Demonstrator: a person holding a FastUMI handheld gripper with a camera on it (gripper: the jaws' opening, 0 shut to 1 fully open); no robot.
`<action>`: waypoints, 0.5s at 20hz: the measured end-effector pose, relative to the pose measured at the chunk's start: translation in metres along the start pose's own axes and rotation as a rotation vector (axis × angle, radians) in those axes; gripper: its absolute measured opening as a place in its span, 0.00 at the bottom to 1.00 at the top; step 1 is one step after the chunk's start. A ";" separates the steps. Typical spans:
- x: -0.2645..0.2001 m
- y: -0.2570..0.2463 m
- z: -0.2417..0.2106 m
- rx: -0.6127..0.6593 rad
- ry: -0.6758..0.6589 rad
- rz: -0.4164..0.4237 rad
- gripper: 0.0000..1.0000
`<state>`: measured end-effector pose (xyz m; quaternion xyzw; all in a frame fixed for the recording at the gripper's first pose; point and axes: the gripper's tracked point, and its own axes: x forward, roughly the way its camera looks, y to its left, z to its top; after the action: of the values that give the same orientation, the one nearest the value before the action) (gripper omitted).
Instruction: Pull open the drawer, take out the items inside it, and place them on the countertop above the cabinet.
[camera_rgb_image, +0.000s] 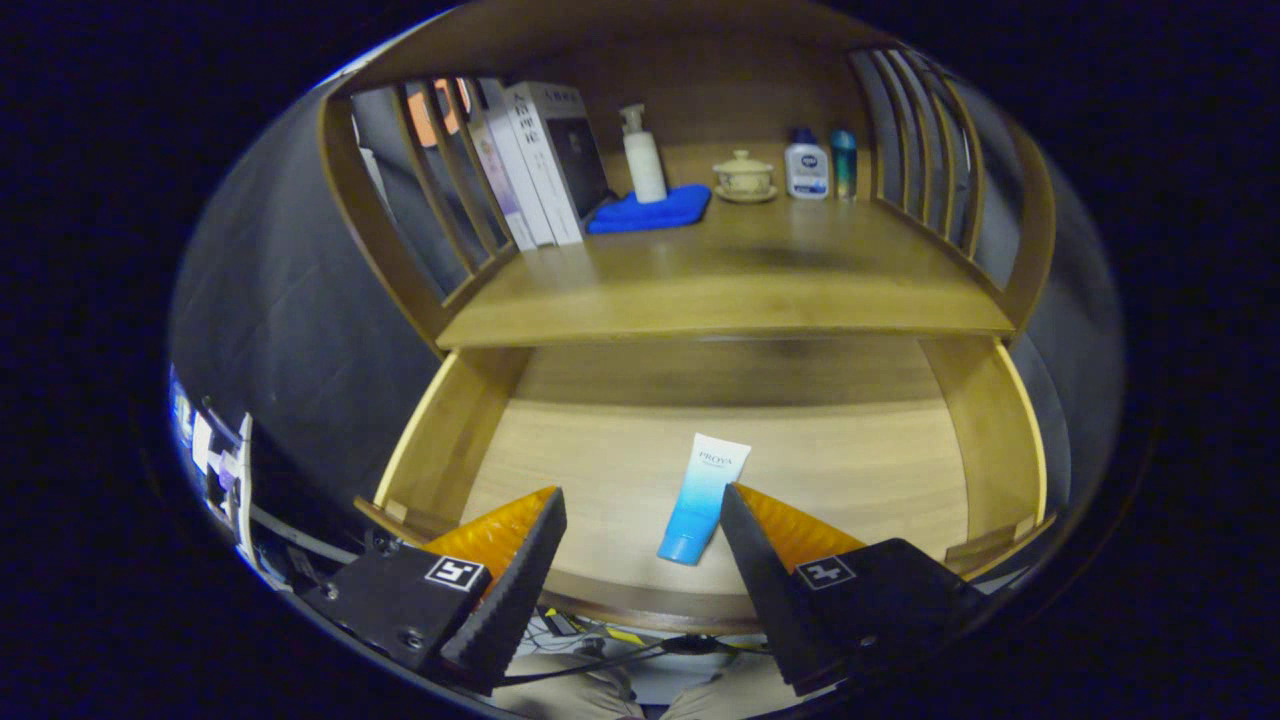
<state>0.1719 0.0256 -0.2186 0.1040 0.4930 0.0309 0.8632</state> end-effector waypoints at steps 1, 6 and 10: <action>0.007 -0.005 -0.005 0.015 0.057 -0.027 0.98; 0.041 -0.025 -0.014 0.103 0.204 -0.102 0.96; 0.057 -0.030 -0.028 0.145 0.317 -0.148 0.94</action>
<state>0.1754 0.0090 -0.2867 0.1234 0.6303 -0.0522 0.7647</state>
